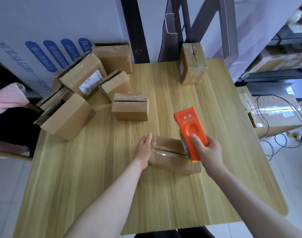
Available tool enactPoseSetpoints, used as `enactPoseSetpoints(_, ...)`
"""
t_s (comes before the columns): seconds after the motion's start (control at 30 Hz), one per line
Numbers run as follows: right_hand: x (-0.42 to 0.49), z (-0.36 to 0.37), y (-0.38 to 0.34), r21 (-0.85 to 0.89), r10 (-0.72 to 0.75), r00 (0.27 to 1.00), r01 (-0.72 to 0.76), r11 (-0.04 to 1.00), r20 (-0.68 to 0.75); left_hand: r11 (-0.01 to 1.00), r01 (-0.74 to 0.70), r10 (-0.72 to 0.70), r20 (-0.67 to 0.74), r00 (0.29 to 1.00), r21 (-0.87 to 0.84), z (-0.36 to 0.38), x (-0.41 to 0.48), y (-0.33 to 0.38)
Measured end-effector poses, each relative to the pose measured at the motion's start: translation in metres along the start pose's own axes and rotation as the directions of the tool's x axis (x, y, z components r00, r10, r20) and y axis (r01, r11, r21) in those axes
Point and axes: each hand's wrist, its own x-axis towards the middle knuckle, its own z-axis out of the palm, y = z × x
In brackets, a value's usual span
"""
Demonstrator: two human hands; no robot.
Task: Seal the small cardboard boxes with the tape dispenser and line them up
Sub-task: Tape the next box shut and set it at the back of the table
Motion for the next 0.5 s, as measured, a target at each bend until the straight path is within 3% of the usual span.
enactPoseSetpoints(0.1, -0.004, 0.003, -0.002, 0.012, -0.011, 1.000, 0.011, 1.000, -0.009, 0.992, 0.106, -0.102, 0.055, 0.993, -0.071, -0.002, 0.003, -0.007)
enactPoseSetpoints(0.3, -0.008, 0.005, -0.001, 0.021, -0.018, 0.999, 0.019, 1.000, -0.033, 0.978, 0.175, -0.168, 0.072, 0.983, -0.114, -0.002, 0.016, -0.013)
enactPoseSetpoints(0.5, -0.008, 0.007, -0.003, 0.021, -0.006, 0.999, 0.007, 1.000, -0.045, 0.995, 0.005, -0.002, -0.029, 1.000, 0.104, -0.011, 0.026, -0.023)
